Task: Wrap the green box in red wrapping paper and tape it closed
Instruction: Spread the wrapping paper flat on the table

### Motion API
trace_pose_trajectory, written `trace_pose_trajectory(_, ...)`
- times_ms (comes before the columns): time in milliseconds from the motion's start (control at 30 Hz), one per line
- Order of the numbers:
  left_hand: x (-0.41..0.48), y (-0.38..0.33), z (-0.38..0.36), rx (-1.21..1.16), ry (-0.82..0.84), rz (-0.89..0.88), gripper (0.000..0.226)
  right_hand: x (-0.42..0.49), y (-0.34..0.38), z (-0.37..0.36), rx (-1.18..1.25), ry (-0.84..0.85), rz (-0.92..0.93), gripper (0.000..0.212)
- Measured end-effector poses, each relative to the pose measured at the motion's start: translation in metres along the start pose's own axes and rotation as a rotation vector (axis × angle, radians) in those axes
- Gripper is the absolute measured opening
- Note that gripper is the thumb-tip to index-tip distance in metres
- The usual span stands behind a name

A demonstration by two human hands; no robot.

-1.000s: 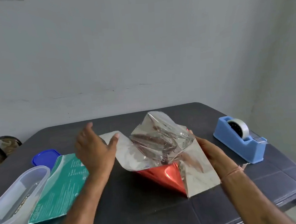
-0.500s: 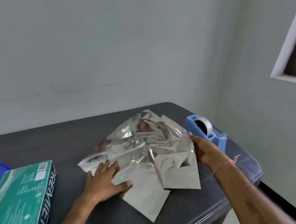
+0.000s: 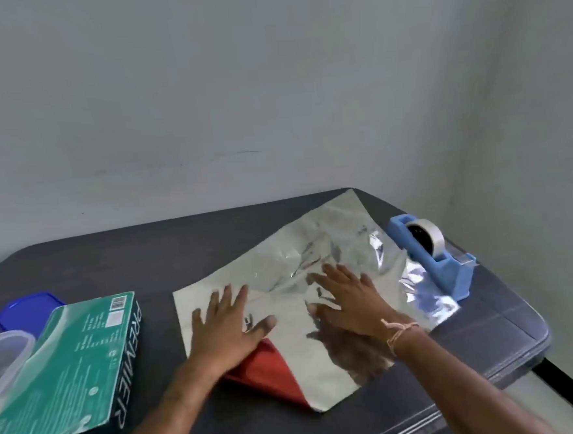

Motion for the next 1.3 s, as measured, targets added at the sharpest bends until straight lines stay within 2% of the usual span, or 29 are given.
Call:
trace_pose_trajectory(133,-0.01,0.005,-0.033,0.015,-0.003,0.03,0.14,-0.005,-0.007,-0.021,-0.009,0.058,-0.071,0.077)
trace_pose_trajectory(267,-0.003,0.034,-0.013,0.077,0.154,-0.016,0.144,-0.02,-0.006,-0.022,-0.014,0.115,-0.118,0.078)
trace_pose_trajectory(400,0.0,0.049,0.015,0.142,0.29,-0.007,0.124,-0.031,0.01,-0.016,-0.064,0.17,-0.101,0.086)
trace_pose_trajectory(500,0.002,0.036,0.014,-0.016,0.169,-0.034,0.13,-0.031,0.023,-0.016,-0.048,0.219,-0.088,0.102)
trace_pose_trajectory(600,-0.007,0.02,0.004,-0.086,0.088,-0.168,0.09,-0.031,0.031,-0.021,0.018,0.184,-0.058,0.119)
trace_pose_trajectory(667,-0.018,0.019,0.001,-0.139,0.132,-0.232,0.071,-0.035,0.036,-0.022,0.053,0.171,-0.023,0.118)
trace_pose_trajectory(733,-0.024,0.028,-0.002,-0.21,0.093,-0.244,0.053,-0.039,0.04,-0.026,0.058,0.188,-0.011,0.114)
trace_pose_trajectory(800,-0.028,0.035,-0.005,-0.259,-0.006,-0.185,0.053,-0.043,0.047,-0.033,0.029,0.197,-0.026,0.105)
trace_pose_trajectory(900,-0.035,0.035,-0.003,-0.18,-0.14,-0.099,0.05,-0.048,0.062,-0.04,0.039,0.143,-0.091,0.097)
trace_pose_trajectory(967,-0.042,0.033,0.002,-0.143,-0.128,-0.123,0.043,-0.055,0.072,-0.042,0.074,0.126,-0.113,0.096)
trace_pose_trajectory(1033,-0.052,0.036,0.005,-0.137,-0.021,-0.173,0.032,-0.061,0.078,-0.042,0.115,0.114,-0.119,0.093)
trace_pose_trajectory(1100,-0.063,0.044,0.007,-0.133,0.077,-0.197,0.04,-0.066,0.081,-0.041,0.153,0.085,-0.112,0.094)
trace_pose_trajectory(1200,-0.078,0.057,0.013,-0.138,0.164,-0.192,0.06,-0.063,0.088,-0.042,0.127,0.067,-0.075,0.088)
trace_pose_trajectory(1300,-0.088,0.064,0.019,-0.184,0.233,-0.17,0.069,-0.061,0.099,-0.048,0.143,0.064,-0.052,0.081)
Point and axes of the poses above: each hand's wrist, its own x-axis towards the middle knuckle, its own z-axis out of the back of the hand, y = z × x, the point moved 2 cm from there along x, towards the middle knuckle, and after that the axes turned 5 degrees about z, right-handed, at the moved point
